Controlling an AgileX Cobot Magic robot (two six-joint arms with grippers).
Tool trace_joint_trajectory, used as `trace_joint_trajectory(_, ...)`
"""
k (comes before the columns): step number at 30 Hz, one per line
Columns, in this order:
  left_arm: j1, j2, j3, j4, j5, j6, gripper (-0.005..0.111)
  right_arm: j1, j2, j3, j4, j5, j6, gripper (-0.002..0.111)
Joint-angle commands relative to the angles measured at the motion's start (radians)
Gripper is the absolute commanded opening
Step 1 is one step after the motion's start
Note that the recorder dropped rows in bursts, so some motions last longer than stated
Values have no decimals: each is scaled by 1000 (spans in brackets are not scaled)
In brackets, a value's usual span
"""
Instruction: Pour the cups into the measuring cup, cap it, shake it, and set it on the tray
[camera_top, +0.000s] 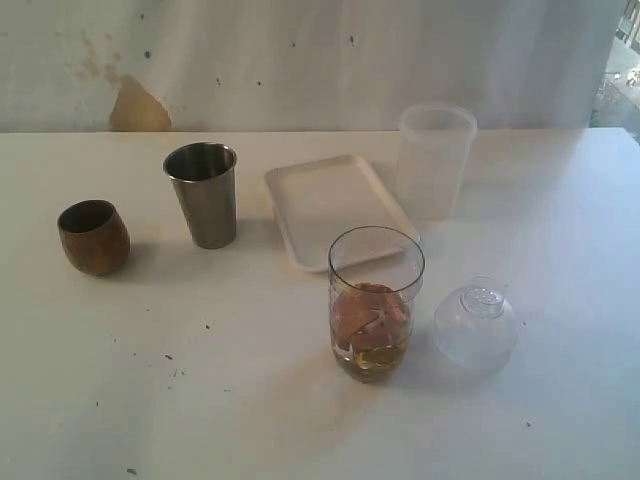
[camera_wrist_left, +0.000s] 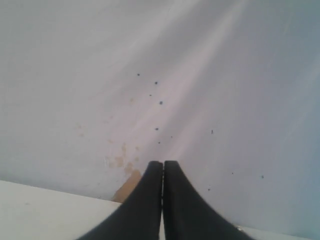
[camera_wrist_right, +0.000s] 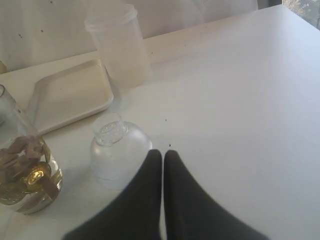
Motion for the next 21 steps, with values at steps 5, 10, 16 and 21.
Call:
trace_joint_trajectory(5,109,-76,132,-26,52,45,1,-3,-4,6,-7,-2,1,1)
trace_joint_trajectory(10,118,-76,152,-26,118,45,1,-3,-4,6,-7,-2,1,1)
trace_joint_trajectory(16,118,-76,152,-26,245,138,1,-3,-4,6,-7,-2,1,1)
trace_joint_trajectory(21,118,-76,152,-26,294,179,1,-3,-4,6,-7,-2,1,1)
